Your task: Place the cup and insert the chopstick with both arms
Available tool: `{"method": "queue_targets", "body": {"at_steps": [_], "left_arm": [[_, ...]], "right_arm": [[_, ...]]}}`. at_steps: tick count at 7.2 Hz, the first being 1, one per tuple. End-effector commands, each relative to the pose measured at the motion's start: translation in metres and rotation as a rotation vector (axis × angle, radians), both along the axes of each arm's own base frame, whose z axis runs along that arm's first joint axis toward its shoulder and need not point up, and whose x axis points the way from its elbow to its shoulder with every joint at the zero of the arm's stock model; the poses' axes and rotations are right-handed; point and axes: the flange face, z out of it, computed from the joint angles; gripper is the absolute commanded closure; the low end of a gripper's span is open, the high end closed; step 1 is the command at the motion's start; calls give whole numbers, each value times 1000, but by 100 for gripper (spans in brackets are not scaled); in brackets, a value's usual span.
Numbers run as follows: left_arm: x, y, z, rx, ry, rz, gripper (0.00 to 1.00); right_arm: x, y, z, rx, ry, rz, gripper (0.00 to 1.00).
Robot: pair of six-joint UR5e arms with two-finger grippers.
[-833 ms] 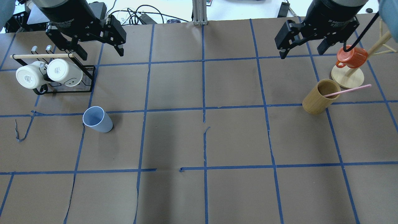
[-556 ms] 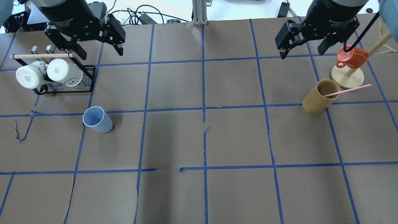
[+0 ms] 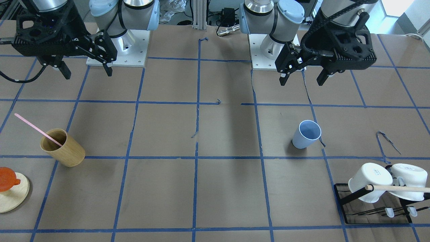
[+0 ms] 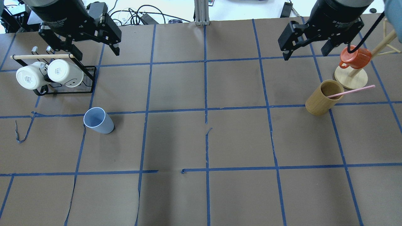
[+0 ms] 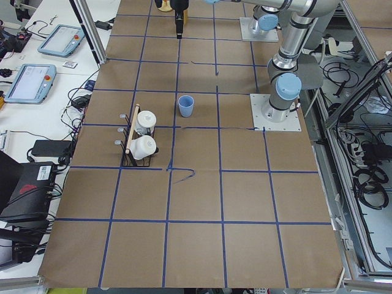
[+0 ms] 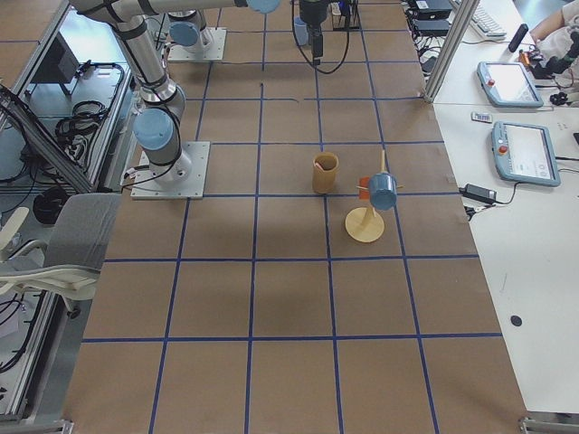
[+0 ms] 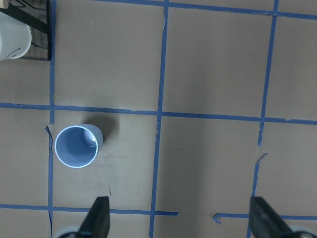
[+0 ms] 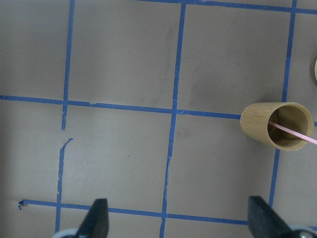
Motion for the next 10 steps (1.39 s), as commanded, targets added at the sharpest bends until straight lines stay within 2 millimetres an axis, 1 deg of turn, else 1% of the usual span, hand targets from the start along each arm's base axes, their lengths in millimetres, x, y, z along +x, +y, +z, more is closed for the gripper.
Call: {"method": "queue_targets", "body": {"at_steps": [1,3,7,8,9,10], "left_arm": [[1,0,-1,1,0,-2,0],[3,-1,-2,-4,1,-10,0],[2,3,1,-7,-9,-20,0],[3,6,3,1,-12,-18,0],[4,6,-3,24,-11,-19,0],[3,7,-11,37,-9,-28,0]], "right_arm": [[0,0,-2,5,-2,0,0],[0,0,-3,7,-2,2,0],[0,0,-4,8,-2,2,0],[0,0,-12,19,-7,-1,0],[1,1,-19,22,-10,1,0],[1,0,-19,20,-8,2,0]]}}
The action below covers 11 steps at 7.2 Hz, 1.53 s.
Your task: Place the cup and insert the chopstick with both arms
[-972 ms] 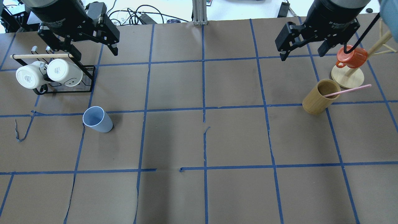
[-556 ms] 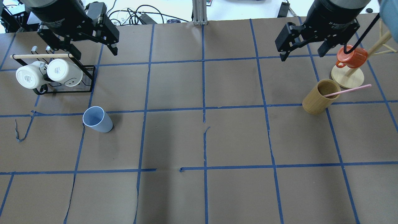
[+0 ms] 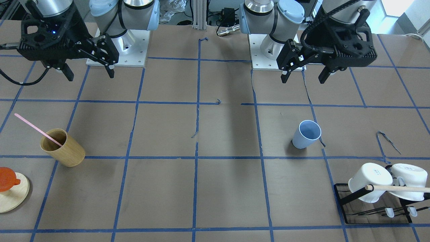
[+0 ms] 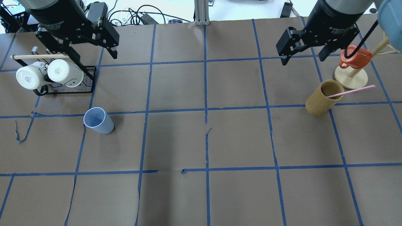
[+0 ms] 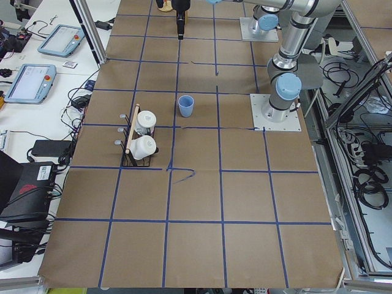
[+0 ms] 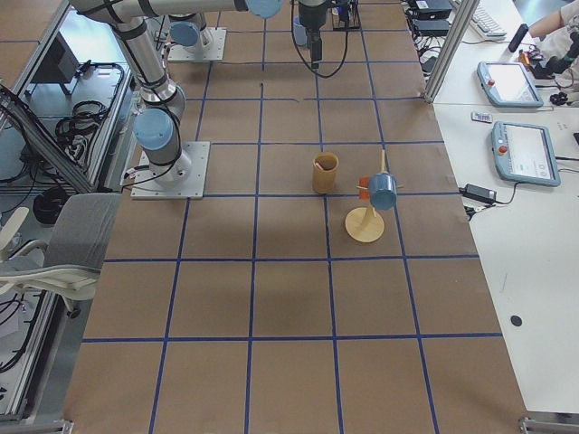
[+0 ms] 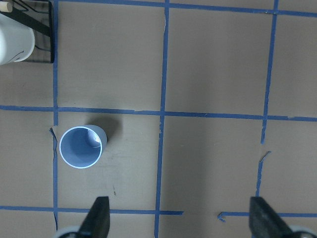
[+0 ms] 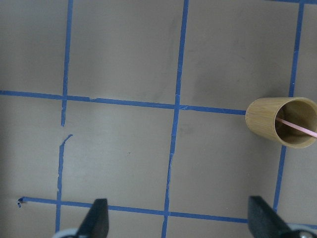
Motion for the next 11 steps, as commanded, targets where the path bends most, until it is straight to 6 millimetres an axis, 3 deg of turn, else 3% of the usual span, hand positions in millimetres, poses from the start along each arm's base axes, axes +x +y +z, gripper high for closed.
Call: {"method": "queue_targets", "body": {"at_steps": [1,3,4,5,6,7,8,9,11], "left_arm": [[-2,-3,-11,16,-1,-20,0],[2,-10,-23,31,1,-17,0],[3,-10,-46,73,0,-55,0],[14,-10,-85,114,4,-95,0],[55,-10,-135,133,-8,-109,0],[80,-3,-183,115,-40,-149,0],[89,1,-221,65,-65,-145,2],[89,2,-247,65,-67,-147,2],[91,2,-270,123,-78,-140,10]], "right_arm": [[0,-1,-2,-8,1,0,0],[0,-1,-2,-8,1,1,0],[0,-1,-2,-8,0,1,0],[0,-1,-3,-8,0,1,0],[0,-1,-3,-8,0,0,0],[0,-1,-3,-7,1,1,0],[0,-1,-3,-8,1,1,0],[-5,-3,-6,-3,12,58,0],[-19,-5,-9,12,21,173,0]]}}
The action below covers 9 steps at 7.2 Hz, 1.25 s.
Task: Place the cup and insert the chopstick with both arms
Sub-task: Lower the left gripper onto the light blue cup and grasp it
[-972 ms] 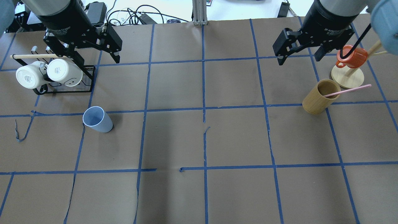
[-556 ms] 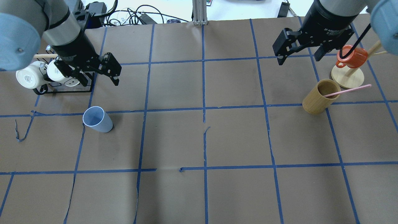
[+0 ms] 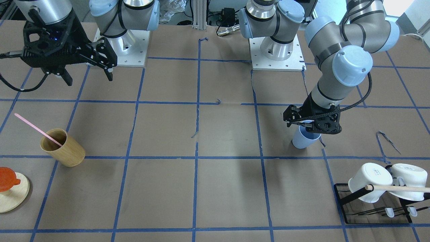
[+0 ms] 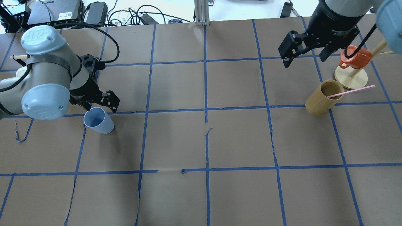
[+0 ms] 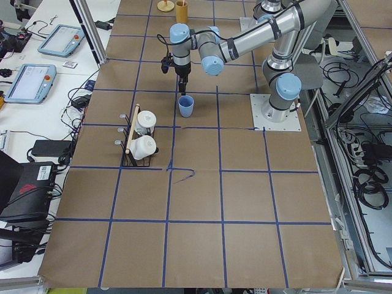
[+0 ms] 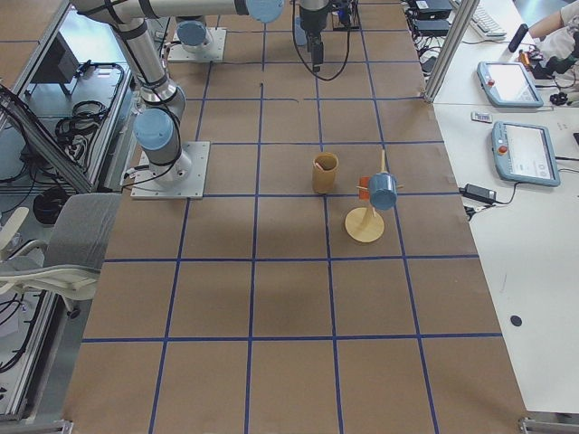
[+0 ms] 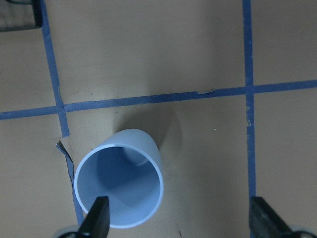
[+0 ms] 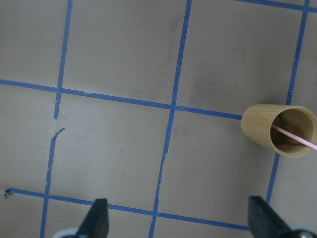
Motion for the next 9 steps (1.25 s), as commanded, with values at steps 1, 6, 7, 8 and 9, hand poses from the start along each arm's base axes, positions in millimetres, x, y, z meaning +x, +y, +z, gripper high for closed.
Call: {"method": "queue_targets", "body": {"at_steps": [1,6,7,8,9], "left_arm": [[4,-1,-30,61,-19,9,16],[3,-5,-43,77,-10,4,100],[0,-6,-32,51,-17,6,100],[-12,-4,-22,33,-17,41,100],[-43,-1,-15,21,-9,140,100]], "right_arm": [[-34,-9,-9,12,19,240,0],[-235,-7,-110,2,19,547,0],[-236,-8,-117,-44,22,656,0],[-236,-11,-120,-60,22,733,0],[-246,-23,-140,-61,23,826,0]]}}
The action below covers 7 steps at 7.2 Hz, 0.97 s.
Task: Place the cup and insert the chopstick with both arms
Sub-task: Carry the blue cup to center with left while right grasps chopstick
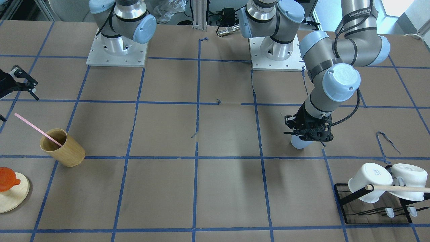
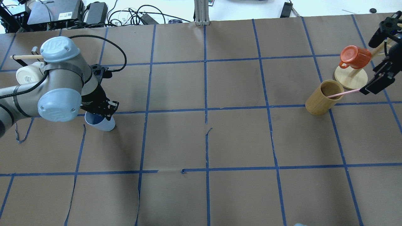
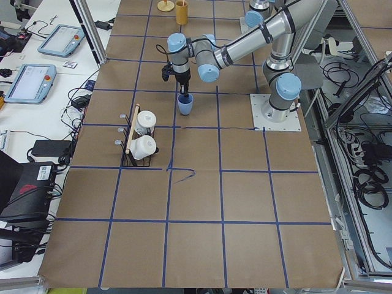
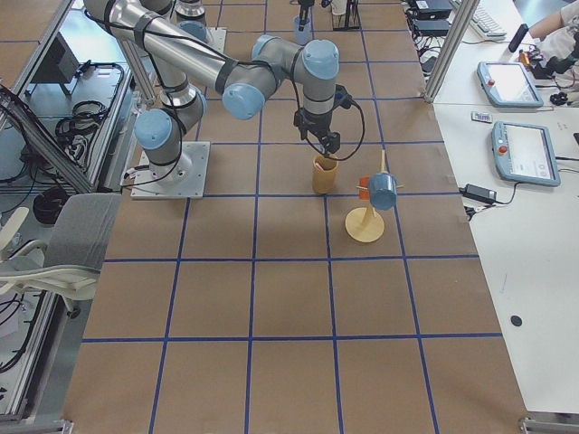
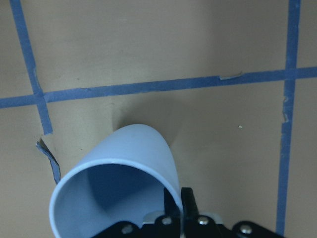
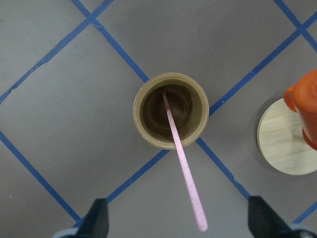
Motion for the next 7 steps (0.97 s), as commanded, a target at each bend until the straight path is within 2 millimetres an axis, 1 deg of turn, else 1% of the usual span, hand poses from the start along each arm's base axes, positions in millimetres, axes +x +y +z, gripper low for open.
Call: {"method": "queue_targets", "body": {"at_steps": [1,2,3,4,5,6,7], "left_arm": [[-83,11,18,-33,8,100,100],[-144,21,29,-20,21,132,100],[-218,49,44,-20,26,108,100],[-277,78,47,-12,32,95,100],[-314,99,40,12,69,79,100],[-329,108,36,8,76,48,100],[-341,117,20,17,56,17,100]], "right_arm": [[-18,-12,-22,-21,10,121,0],[-21,-11,-23,-18,11,116,0],[-20,-10,-26,-11,9,118,16],[-20,-8,-31,-5,7,119,22],[-19,-8,-31,-4,7,115,29],[-19,-8,-31,-4,7,116,35],[-19,-7,-33,6,6,118,42]]}}
